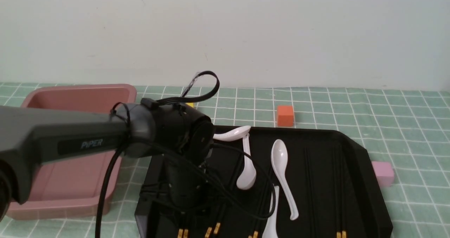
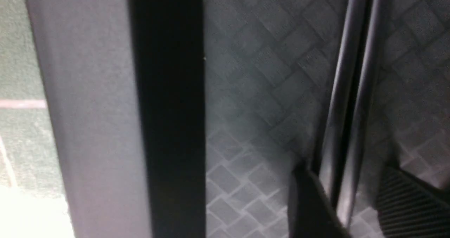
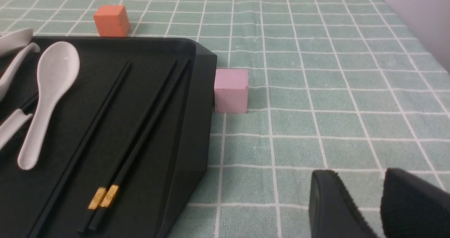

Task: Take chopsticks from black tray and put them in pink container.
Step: 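Reach over to the black tray and grasp a pair of chopsticks with the left gripper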

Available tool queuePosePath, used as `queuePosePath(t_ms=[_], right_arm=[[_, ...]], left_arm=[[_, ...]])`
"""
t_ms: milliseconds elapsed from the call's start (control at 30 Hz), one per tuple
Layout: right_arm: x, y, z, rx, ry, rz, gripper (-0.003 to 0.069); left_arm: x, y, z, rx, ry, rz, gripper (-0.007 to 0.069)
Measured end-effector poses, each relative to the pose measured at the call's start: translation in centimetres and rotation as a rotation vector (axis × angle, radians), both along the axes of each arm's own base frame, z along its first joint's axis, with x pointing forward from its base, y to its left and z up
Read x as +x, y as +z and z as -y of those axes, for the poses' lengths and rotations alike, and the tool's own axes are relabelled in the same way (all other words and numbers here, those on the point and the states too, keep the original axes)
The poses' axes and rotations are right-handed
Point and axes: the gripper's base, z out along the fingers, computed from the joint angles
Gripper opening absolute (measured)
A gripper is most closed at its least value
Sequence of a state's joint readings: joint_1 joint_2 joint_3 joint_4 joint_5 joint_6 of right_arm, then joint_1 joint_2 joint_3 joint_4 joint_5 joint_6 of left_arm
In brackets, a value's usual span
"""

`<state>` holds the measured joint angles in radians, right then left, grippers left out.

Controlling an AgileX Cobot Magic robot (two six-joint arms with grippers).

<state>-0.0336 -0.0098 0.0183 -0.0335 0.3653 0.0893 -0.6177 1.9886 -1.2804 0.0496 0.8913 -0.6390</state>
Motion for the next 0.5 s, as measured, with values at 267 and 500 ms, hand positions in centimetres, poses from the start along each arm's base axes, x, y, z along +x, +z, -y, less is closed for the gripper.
queuePosePath(t_ms=[267, 500], right_arm=[[0.0, 0.0, 0.0, 0.0, 0.0, 0.0, 0.024], [0.0, 0.0, 0.0, 0.0, 0.0, 0.0, 0.024]], left_arm=[[0.1, 0.1, 0.2, -0.011, 0.014, -0.008, 0.0118], [-1.4, 5.4, -1.3, -0.025, 0.01, 0.049, 0.0121]])
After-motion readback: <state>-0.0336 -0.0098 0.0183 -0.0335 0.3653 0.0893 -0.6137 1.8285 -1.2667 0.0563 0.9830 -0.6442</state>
